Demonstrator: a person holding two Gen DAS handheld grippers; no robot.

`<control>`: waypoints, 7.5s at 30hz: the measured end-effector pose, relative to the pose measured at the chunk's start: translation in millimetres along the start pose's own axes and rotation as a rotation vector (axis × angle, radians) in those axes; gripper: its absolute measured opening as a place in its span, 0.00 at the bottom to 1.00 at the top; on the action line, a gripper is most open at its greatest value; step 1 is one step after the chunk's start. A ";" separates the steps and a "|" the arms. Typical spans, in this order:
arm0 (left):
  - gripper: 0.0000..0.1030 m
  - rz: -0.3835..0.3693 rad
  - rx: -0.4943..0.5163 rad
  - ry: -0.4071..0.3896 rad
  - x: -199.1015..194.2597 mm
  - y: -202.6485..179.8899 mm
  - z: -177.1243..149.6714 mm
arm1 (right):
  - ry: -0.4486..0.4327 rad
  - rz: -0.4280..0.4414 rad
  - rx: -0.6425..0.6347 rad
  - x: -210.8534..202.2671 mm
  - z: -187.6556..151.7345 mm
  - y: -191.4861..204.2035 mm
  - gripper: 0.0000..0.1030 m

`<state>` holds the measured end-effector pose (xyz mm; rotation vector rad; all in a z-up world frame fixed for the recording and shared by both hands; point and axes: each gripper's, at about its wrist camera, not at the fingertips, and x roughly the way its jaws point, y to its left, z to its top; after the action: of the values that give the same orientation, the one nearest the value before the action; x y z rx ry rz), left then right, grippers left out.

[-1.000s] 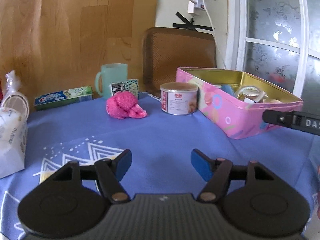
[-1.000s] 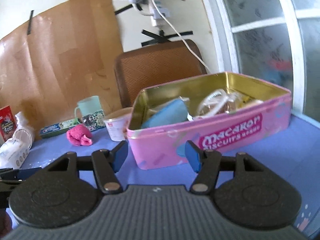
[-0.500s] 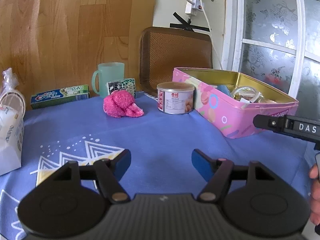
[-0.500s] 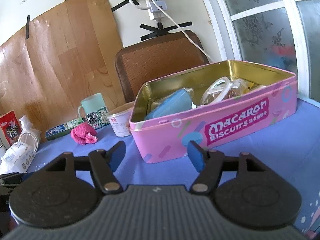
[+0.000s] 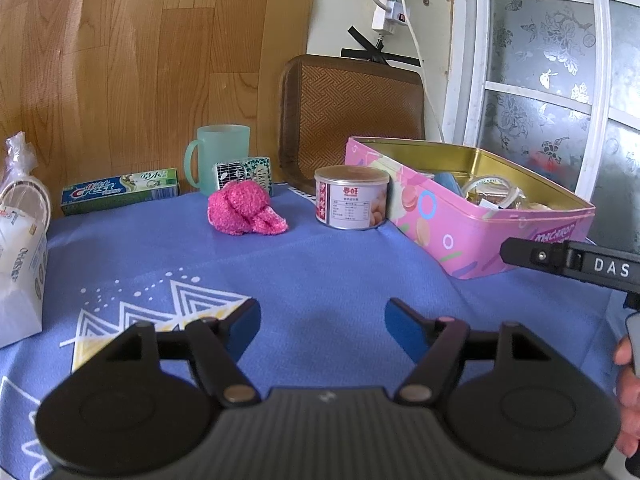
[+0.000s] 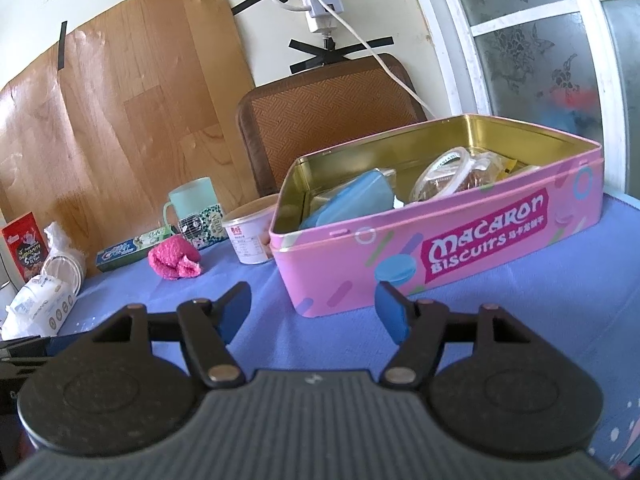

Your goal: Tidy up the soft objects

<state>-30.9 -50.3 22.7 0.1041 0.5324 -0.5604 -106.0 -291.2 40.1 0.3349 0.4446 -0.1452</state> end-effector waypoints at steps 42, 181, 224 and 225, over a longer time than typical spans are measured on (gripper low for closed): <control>0.69 -0.023 -0.042 -0.008 -2.2 6.6 0.5 | 0.009 0.013 -0.005 1.9 -3.6 0.0 0.68; 0.66 0.172 -0.386 -0.038 28.8 128.5 27.1 | 0.357 0.309 -0.400 230.9 61.8 184.1 0.84; 0.53 -0.144 -0.287 0.230 23.2 19.7 7.4 | 0.310 0.420 -0.505 34.9 -20.9 65.4 0.90; 0.49 -0.139 -0.271 0.225 22.0 14.9 7.2 | 0.306 0.414 -0.515 36.5 -23.5 67.7 0.78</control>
<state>-4.0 -50.0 17.0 -0.1303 0.8343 -0.6099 -68.5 -222.1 23.2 -0.0654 0.6847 0.4259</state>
